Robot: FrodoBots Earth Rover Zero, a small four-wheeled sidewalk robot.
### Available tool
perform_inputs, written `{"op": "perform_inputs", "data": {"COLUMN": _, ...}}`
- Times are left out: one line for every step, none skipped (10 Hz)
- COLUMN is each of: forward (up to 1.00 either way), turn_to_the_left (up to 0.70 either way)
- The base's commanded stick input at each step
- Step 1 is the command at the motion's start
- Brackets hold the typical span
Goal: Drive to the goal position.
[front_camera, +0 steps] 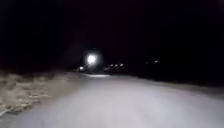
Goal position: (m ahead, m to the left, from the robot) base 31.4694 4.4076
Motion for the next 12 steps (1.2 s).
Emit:
{"op": "perform_inputs", "data": {"forward": 0.7, "turn_to_the_left": 0.01}}
{"op": "perform_inputs", "data": {"forward": 0.7, "turn_to_the_left": 0.0}}
{"op": "perform_inputs", "data": {"forward": 0.7, "turn_to_the_left": 0.0}}
{"op": "perform_inputs", "data": {"forward": 0.7, "turn_to_the_left": 0.0}}
{"op": "perform_inputs", "data": {"forward": 0.7, "turn_to_the_left": 0.0}}
{"op": "perform_inputs", "data": {"forward": 0.7, "turn_to_the_left": 0.0}}
{"op": "perform_inputs", "data": {"forward": 0.7, "turn_to_the_left": 0.0}}
{"op": "perform_inputs", "data": {"forward": 0.7, "turn_to_the_left": 0.0}}
{"op": "perform_inputs", "data": {"forward": 0.7, "turn_to_the_left": 0.0}}
{"op": "perform_inputs", "data": {"forward": 0.7, "turn_to_the_left": 0.0}}
{"op": "perform_inputs", "data": {"forward": 0.7, "turn_to_the_left": 0.0}}
{"op": "perform_inputs", "data": {"forward": 0.7, "turn_to_the_left": 0.0}}
